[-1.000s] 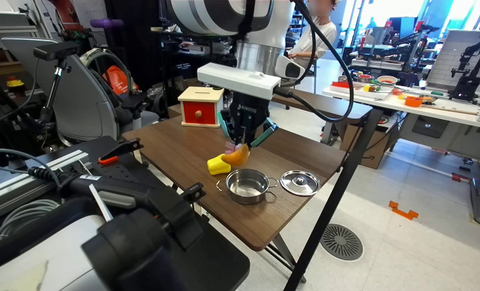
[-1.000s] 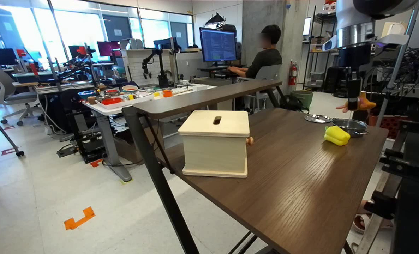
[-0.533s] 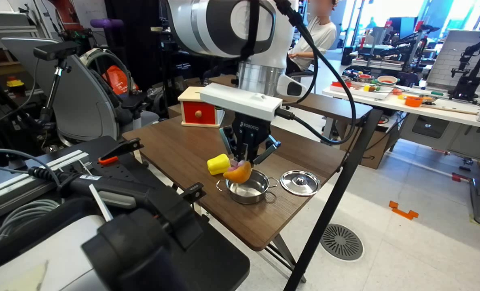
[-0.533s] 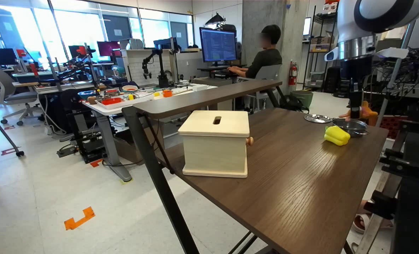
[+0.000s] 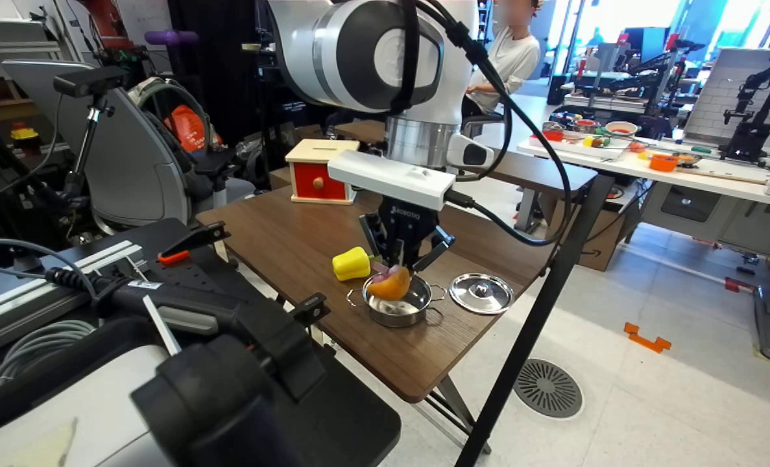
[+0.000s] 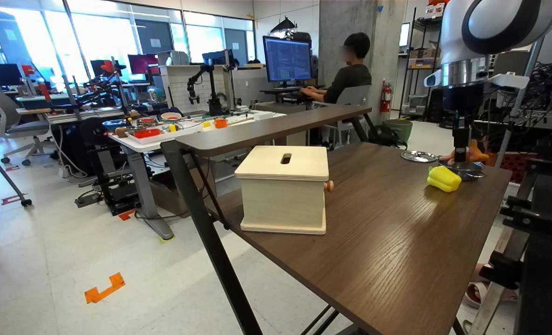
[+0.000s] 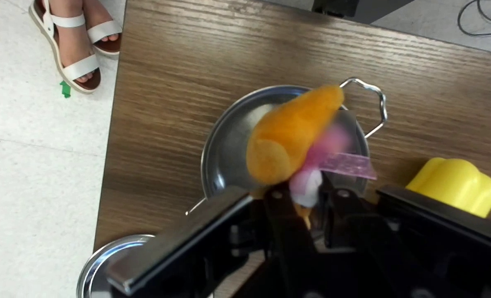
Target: Pick up the bear plush toy from the table and put it in the pot
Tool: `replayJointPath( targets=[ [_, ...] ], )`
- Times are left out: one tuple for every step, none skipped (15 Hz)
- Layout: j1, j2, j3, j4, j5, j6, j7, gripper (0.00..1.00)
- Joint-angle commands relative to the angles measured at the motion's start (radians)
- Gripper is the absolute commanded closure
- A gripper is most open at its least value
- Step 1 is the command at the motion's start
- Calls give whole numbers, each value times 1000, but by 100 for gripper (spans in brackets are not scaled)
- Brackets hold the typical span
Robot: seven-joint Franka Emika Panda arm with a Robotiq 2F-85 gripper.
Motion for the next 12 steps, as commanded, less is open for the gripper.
replayJointPath(
  targets=[
    [4, 38, -6, 38, -24, 19, 26, 96],
    [5, 45, -7, 44, -25, 20, 29, 96],
    [5, 50, -7, 49, -25, 19, 31, 96],
    [3, 54, -5, 55, -21, 15, 32, 58],
    [2, 57, -5, 59, -20, 13, 34, 57],
    [0, 57, -4, 61, -19, 14, 35, 50],
    [0, 56, -5, 61, -18, 17, 38, 44],
    [-3, 56, -4, 64, -17, 14, 37, 35],
    [-4, 56, -4, 66, -15, 12, 38, 29],
    [-5, 56, -4, 68, -15, 12, 39, 21],
    [-6, 55, -3, 68, -13, 11, 39, 14],
    [-7, 52, -3, 66, -13, 12, 39, 8]
  ],
)
